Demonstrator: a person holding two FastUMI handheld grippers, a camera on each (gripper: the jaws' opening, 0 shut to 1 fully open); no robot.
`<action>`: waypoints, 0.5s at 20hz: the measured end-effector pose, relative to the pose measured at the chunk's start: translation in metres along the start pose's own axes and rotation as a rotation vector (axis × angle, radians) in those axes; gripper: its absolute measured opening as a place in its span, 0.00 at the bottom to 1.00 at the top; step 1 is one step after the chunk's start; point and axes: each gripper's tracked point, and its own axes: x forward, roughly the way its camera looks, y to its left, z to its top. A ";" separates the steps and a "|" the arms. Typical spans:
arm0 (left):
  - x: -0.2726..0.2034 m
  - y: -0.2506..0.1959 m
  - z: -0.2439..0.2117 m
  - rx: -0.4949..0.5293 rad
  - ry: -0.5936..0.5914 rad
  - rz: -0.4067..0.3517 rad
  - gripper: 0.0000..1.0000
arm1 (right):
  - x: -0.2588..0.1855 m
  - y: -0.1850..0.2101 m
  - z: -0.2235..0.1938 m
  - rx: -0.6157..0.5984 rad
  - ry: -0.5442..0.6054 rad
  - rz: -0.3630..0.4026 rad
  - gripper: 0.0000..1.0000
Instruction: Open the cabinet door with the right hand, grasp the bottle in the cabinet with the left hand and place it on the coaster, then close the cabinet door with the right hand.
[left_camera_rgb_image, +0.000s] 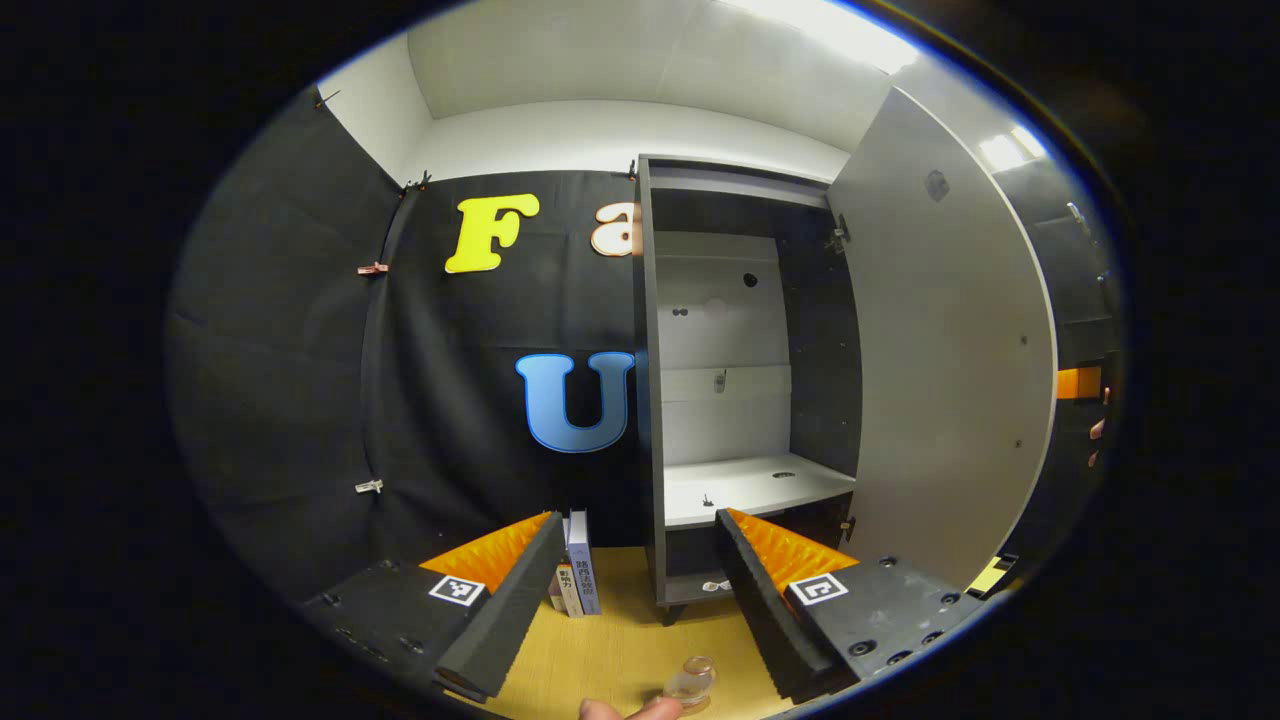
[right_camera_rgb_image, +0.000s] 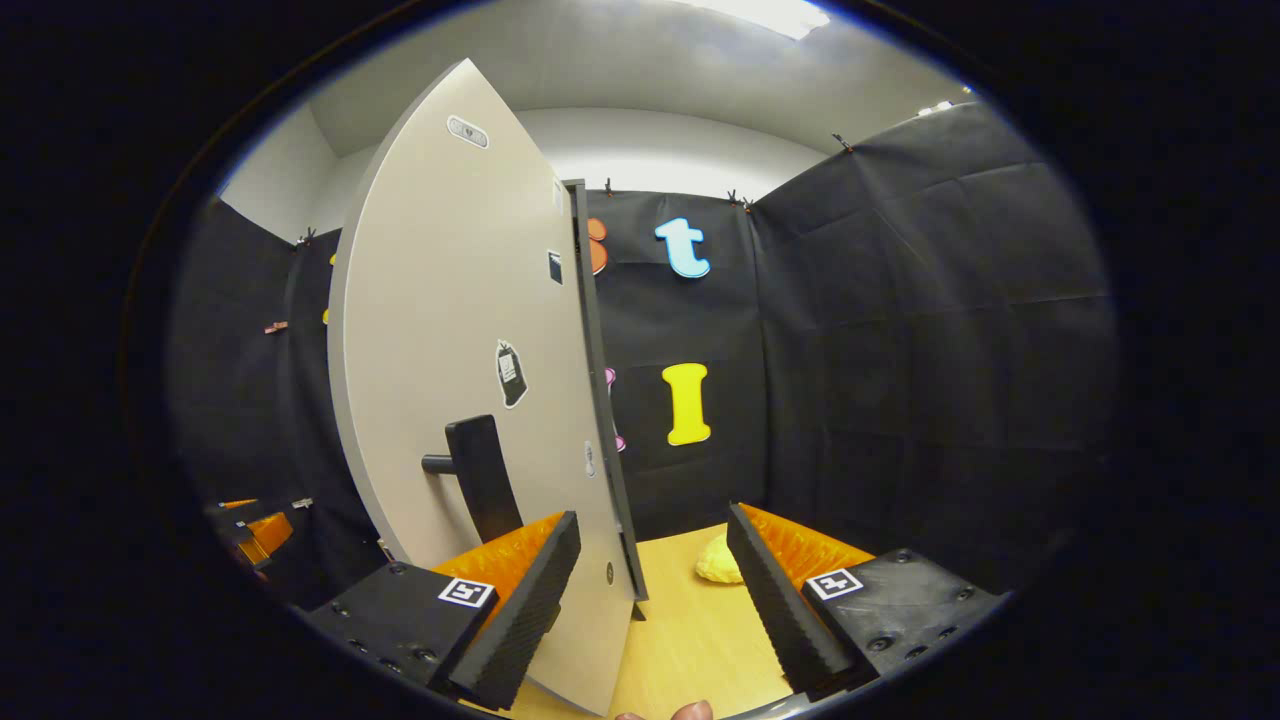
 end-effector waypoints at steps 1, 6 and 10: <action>0.000 0.001 0.000 0.000 0.001 0.003 0.95 | 0.000 0.005 0.000 0.005 0.001 0.023 0.97; -0.001 0.005 -0.003 -0.002 0.014 0.025 0.95 | 0.002 0.038 -0.009 0.047 0.036 0.143 0.97; -0.004 0.012 -0.004 0.006 0.019 0.046 0.92 | -0.003 0.060 -0.018 0.029 0.072 0.254 0.98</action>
